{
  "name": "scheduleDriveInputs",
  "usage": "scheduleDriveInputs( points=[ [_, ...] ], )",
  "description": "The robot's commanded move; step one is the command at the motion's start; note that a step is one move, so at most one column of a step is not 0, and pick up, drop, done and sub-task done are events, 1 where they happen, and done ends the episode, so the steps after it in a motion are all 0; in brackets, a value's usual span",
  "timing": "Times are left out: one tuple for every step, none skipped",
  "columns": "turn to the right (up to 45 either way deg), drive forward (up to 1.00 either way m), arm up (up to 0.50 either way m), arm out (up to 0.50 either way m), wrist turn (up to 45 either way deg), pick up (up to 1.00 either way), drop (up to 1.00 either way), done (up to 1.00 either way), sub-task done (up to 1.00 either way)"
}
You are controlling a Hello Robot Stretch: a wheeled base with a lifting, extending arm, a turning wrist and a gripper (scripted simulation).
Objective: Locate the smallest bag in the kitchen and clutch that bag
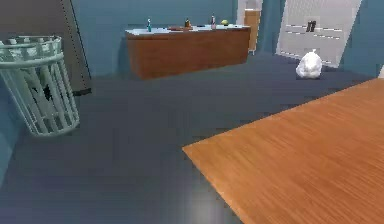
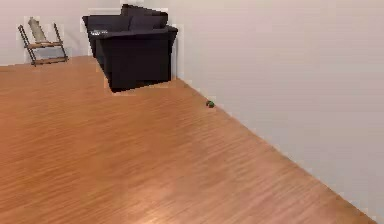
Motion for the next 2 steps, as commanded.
scheduleDriveInputs(
  points=[
    [36.0, 0.0, 0.0, 0.0, 0.0, 0.0, 0.0, 0.0, 0.0],
    [0.0, 1.0, 0.0, 0.0, 0.0, 0.0, 0.0, 0.0, 0.0]
  ],
)
